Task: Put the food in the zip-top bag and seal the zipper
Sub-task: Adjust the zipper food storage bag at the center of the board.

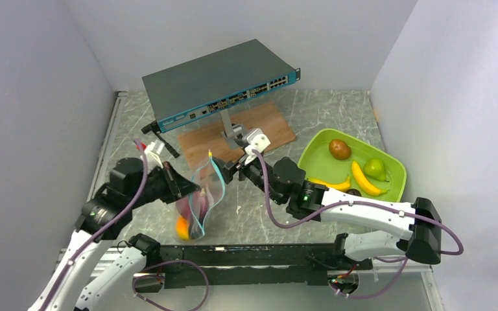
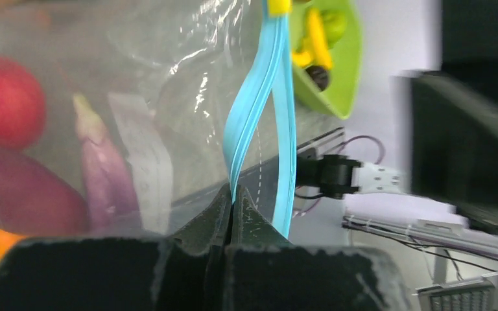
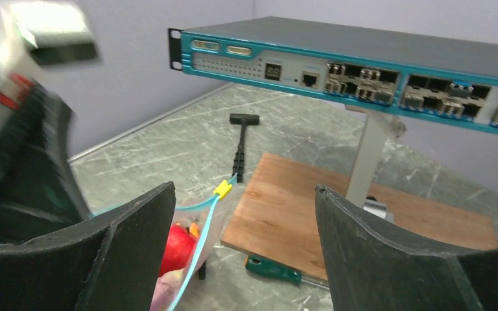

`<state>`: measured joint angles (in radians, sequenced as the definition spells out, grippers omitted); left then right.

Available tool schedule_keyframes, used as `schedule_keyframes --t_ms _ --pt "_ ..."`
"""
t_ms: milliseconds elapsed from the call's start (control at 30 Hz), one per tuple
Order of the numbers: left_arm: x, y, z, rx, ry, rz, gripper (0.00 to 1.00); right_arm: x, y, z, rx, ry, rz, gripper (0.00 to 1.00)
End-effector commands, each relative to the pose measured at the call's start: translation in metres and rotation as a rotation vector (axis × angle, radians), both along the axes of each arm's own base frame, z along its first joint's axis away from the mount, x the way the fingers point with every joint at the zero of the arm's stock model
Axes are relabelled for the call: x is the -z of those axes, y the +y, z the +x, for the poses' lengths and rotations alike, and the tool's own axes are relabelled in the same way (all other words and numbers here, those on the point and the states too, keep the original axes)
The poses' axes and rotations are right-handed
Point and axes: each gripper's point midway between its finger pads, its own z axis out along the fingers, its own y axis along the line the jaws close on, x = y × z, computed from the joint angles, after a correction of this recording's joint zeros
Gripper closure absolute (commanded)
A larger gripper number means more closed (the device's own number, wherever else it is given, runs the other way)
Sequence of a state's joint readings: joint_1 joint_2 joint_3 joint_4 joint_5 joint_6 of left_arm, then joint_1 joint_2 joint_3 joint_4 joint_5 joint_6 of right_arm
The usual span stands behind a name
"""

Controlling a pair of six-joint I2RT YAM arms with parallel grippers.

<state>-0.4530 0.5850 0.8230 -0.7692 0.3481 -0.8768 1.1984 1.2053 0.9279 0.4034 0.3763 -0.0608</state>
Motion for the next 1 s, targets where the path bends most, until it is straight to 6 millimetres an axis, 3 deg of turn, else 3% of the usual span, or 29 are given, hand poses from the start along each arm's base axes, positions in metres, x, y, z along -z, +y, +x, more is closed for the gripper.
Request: schedule_keyframes --t_ms 0,100,167,367,467,533,733,767,867,967 --pt "-0.096 -0.003 -0.013 0.060 -0.248 -0.131 1.00 -0.017 -0.022 0.007 0.065 0.015 0.074 0.20" --pt "-0.110 -0.002 -0.020 0.058 -0.278 -0.176 1.00 -0.020 -0.030 0.009 0.082 0.016 0.091 0.20" --pt "-0.101 0.002 -0.021 0.031 -0.281 -0.177 1.00 -0.022 -0.035 0.010 0.090 0.015 0.100 0.20" --pt "0.025 0.011 -0.004 -0.091 -0.033 -0.054 1.00 -0.020 -0.043 0.015 0.105 0.044 0.121 0.20" --pt "0.052 0.009 -0.003 -0.083 0.017 -0.033 1.00 -0.014 -0.042 0.016 0.103 0.063 0.107 0.20" --pt "0.040 0.009 -0.003 -0.075 -0.005 -0.023 1.00 -0.011 -0.042 0.016 0.103 0.072 0.098 0.20" --pt "-0.054 0.005 -0.007 -0.003 -0.172 -0.074 1.00 -0.011 -0.046 0.017 0.108 0.075 0.107 0.20" --pt "-0.062 0.003 -0.008 0.006 -0.183 -0.084 1.00 -0.012 -0.047 0.016 0.108 0.075 0.110 0.20" --pt "-0.067 0.001 -0.010 0.022 -0.202 -0.100 1.00 -0.014 -0.049 0.017 0.111 0.073 0.113 0.20" --pt "-0.030 0.011 -0.005 -0.034 -0.138 -0.031 1.00 -0.014 -0.051 0.017 0.111 0.074 0.114 0.20"
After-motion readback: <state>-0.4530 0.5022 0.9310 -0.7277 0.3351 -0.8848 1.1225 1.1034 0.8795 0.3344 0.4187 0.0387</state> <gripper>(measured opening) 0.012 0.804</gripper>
